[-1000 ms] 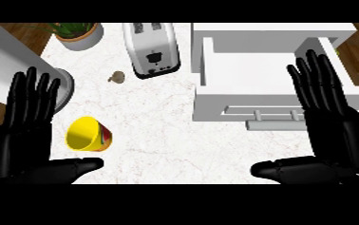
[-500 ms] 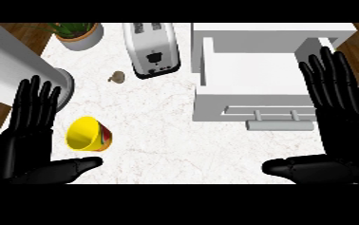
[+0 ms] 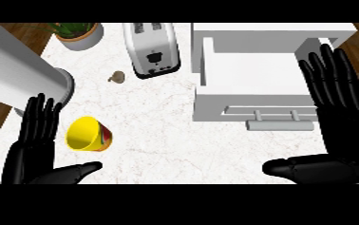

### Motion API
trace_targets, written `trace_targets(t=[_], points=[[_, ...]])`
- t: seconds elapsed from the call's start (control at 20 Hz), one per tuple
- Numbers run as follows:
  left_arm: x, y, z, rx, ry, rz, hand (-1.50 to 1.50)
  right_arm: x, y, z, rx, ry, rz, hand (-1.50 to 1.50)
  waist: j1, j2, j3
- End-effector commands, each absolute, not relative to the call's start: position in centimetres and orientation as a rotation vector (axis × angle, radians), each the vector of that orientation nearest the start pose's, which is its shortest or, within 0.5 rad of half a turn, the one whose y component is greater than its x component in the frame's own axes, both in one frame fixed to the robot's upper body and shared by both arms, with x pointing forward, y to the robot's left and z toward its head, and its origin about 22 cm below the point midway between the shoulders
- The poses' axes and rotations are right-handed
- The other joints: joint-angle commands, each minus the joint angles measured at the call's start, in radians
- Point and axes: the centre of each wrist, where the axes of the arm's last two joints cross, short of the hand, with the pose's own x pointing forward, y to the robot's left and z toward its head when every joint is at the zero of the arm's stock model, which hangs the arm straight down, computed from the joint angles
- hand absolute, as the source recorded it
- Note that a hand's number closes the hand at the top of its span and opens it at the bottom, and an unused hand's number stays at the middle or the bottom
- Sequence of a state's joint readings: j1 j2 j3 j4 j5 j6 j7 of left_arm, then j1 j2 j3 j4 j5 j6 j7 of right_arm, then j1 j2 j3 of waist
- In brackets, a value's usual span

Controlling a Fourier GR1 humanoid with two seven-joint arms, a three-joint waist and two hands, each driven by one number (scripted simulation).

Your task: Pick up the cup, place it into the drawer and close the drawer

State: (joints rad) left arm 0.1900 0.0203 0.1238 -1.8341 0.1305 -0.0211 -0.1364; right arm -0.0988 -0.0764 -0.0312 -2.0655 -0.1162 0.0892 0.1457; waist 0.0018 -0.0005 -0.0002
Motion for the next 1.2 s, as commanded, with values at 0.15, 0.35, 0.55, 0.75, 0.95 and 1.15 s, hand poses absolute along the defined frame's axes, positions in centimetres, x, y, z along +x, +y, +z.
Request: trace_targets(t=[0.15, 0.35, 0.55, 0.75, 0.95, 1.15], points=[[18.9, 30.0, 0.8, 0.143, -1.773, 0.204, -1.5, 23.8, -23.9, 14.1, 0.138, -1.993, 0.118, -1.5, 0.001, 0.0, 0.0], [19.1, 30.6, -1.8, 0.134, -1.756, 0.203, -1.5, 22.7, -24.9, 13.5, 0.127, -2.003, 0.117, -1.5, -0.001, 0.0, 0.0], [20.0, 31.1, -2.4, 0.141, -1.731, 0.187, -1.5, 22.5, -23.9, 14.7, 0.112, -2.02, 0.145, -1.5, -0.001, 0.0, 0.0], [20.2, 33.8, -5.9, 0.137, -1.713, 0.219, -1.5, 22.7, -23.9, 15.6, 0.177, -2.004, 0.117, -1.5, -0.003, 0.001, 0.0], [19.9, 30.9, -8.6, 0.146, -1.713, 0.204, -1.5, 20.9, -21.7, 15.3, 0.166, -2.013, 0.129, -1.5, -0.003, 0.0, 0.0], [19.7, 33.3, -9.7, 0.145, -1.731, 0.253, -1.5, 22.3, -23.7, 15.0, 0.143, -2.011, 0.133, -1.5, -0.002, 0.0, 0.0]])
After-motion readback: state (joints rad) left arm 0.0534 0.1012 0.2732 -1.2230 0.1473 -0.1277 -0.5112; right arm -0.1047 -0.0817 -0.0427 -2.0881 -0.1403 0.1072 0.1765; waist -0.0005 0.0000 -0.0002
